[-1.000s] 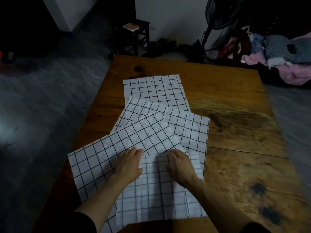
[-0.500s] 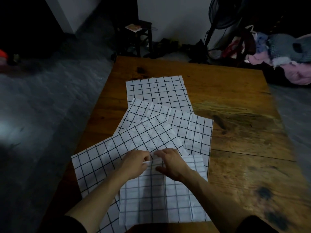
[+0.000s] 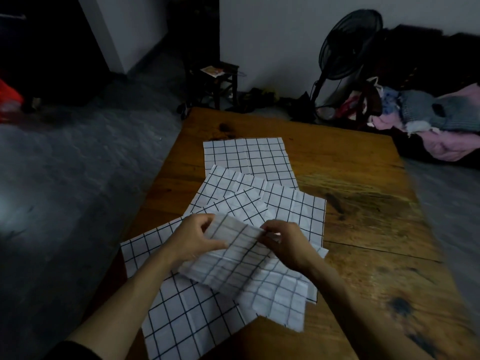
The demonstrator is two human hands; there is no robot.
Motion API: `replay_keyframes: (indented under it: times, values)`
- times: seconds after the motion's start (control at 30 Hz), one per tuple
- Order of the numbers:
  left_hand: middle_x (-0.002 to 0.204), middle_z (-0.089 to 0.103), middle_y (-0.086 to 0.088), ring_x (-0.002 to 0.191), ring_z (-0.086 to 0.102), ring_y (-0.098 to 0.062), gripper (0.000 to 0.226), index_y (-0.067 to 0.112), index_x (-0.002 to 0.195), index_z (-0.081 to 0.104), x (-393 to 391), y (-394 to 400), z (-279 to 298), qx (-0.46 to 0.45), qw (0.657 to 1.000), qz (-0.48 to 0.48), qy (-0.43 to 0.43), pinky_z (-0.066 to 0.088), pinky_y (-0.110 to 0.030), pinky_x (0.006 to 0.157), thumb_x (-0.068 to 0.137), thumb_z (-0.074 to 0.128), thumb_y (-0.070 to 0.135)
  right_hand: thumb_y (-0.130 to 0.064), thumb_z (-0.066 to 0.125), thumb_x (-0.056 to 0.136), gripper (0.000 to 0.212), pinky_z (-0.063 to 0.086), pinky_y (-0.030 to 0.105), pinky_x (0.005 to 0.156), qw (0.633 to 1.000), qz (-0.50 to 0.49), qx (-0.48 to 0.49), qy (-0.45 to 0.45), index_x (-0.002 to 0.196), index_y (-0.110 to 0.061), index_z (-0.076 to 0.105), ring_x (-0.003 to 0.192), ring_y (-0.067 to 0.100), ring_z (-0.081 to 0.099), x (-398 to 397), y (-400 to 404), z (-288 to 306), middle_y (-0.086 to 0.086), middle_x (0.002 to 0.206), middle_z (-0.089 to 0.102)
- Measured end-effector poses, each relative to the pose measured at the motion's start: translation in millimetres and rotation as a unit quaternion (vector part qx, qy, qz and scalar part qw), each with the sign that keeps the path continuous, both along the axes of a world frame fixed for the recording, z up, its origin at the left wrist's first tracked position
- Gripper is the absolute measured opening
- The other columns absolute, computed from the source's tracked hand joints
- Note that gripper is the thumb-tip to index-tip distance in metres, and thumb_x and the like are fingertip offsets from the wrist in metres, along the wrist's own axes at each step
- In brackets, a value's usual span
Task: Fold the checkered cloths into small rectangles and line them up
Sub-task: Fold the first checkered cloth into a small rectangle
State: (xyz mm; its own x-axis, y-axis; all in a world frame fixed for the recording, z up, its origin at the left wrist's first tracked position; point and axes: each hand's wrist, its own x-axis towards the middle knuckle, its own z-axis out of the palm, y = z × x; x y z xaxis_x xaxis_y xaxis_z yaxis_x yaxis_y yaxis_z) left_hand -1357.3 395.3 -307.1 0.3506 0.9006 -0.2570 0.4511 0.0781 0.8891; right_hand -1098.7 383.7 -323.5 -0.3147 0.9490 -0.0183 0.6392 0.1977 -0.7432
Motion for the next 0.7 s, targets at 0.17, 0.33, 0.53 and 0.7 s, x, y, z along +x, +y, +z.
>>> replay_keyframes:
  times: [0.17,0.33,0.53,0.7]
  values:
    - [0.095,0.065,0.014,0.091,0.065,0.0,0.034,0.025,0.096,0.059,-4,4,2,-0.041,0.995,-0.037,0.081,0.055,-0.016,0.075,0.074,0.084,0.017,-0.015,0.062,0.092,0.01,0.05,0.013,0.076,0.997,-0.065,0.005,0.042,0.089,-0.024,0.067,0.089,0.0,0.063,17,-17,23,-0.009,0.09,0.068]
    - [0.093,0.072,-0.003,0.083,0.067,-0.014,0.023,0.016,0.096,0.071,-12,13,2,0.046,0.99,-0.028,0.132,0.059,-0.042,0.075,0.078,0.08,0.027,-0.018,0.064,0.09,0.015,0.055,0.028,0.079,0.993,-0.105,0.024,0.042,0.089,-0.032,0.065,0.092,0.003,0.063,39,-27,33,-0.009,0.092,0.069]
    - [0.059,0.052,-0.002,0.052,0.048,-0.013,0.035,0.013,0.059,0.051,9,27,37,0.181,0.975,-0.032,0.128,0.041,-0.035,0.05,0.079,0.078,0.022,-0.025,0.06,0.093,0.012,0.059,0.04,0.072,0.989,-0.116,0.035,0.08,0.096,-0.017,0.068,0.085,0.01,0.067,32,-17,53,-0.002,0.094,0.07]
    - [0.072,0.065,0.001,0.067,0.061,-0.014,0.016,0.016,0.076,0.066,6,53,68,0.231,0.955,-0.022,0.184,0.055,-0.036,0.061,0.08,0.078,0.026,-0.023,0.06,0.095,0.013,0.059,0.034,0.075,0.982,-0.154,0.068,0.091,0.09,-0.032,0.068,0.088,0.003,0.066,31,4,73,-0.011,0.093,0.071]
